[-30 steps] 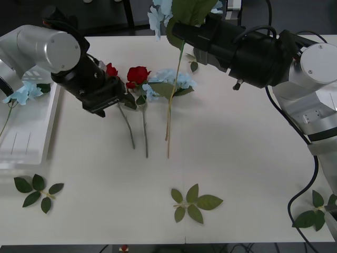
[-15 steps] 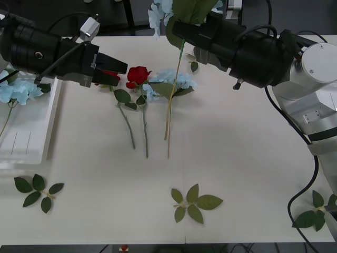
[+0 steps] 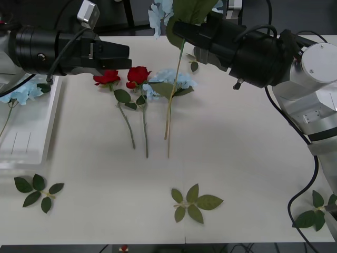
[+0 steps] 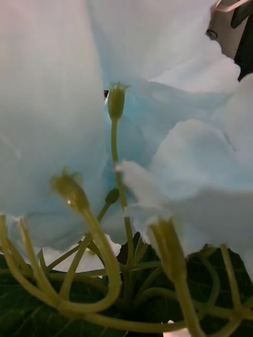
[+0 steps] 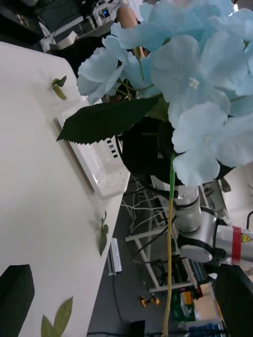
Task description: Place the red flowers into the right box and the blue flowers into the left box. If a person shows an open palm, hand one flower to the person first, then continue sorting.
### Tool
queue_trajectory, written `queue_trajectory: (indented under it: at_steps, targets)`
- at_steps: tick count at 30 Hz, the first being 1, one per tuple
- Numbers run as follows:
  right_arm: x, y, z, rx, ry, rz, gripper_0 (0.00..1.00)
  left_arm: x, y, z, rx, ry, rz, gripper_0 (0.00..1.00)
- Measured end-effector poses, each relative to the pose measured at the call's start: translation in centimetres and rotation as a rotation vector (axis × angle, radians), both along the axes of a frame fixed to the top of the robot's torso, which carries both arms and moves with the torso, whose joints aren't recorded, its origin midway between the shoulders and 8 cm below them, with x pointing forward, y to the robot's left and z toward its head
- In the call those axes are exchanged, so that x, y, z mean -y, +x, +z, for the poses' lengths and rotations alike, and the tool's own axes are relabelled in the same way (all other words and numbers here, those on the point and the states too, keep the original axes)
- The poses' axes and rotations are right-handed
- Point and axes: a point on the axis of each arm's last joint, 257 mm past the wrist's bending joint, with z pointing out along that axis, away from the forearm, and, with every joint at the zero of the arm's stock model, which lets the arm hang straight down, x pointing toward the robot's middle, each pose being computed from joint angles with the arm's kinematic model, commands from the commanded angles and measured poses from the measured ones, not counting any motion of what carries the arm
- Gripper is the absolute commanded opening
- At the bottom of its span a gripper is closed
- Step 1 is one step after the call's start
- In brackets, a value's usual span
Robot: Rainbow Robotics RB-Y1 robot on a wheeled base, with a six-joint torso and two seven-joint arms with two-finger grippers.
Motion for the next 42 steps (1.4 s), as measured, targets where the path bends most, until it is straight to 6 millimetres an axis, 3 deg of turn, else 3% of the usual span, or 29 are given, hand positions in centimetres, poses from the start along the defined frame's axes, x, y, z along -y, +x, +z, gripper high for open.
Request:
queue_trajectory:
  at_steps: [10,17,26,36,37,38,39,42]
  targets:
    - [0.1,0.1,0.1,0.000,0.004,-0.006,0.00,5.4,0.2,0.1,0.006,-0.096,-0.012,1.00]
    - [0.1,0.1,0.1,0.000,0.005,-0.005,0.00,6.5,-0.6,-1.0,-0.026,-0.095,-0.037,1.00]
    - [0.1,0.0,0.3,-0.005,0.018,0.001,0.00,8.5,-3.6,-1.4,-0.108,-0.137,-0.126,1.00]
    - [0.1,0.0,0.4,-0.005,0.019,-0.001,0.00,9.4,-4.8,-0.3,-0.098,-0.159,-0.161,1.00]
    - [0.1,0.0,0.4,-0.005,0.019,-0.001,0.00,9.4,-4.7,-0.2,-0.098,-0.161,-0.159,0.85]
    - [0.1,0.0,0.4,-0.005,0.019,-0.001,0.00,9.4,-4.7,-0.2,-0.098,-0.162,-0.157,0.20]
    - [0.1,0.1,0.4,-0.005,0.019,-0.001,0.00,9.4,-4.7,-0.2,-0.098,-0.162,-0.156,0.00]
    - [0.1,0.1,0.4,-0.005,0.019,-0.001,0.00,9.4,-4.6,-0.2,-0.098,-0.162,-0.155,0.00]
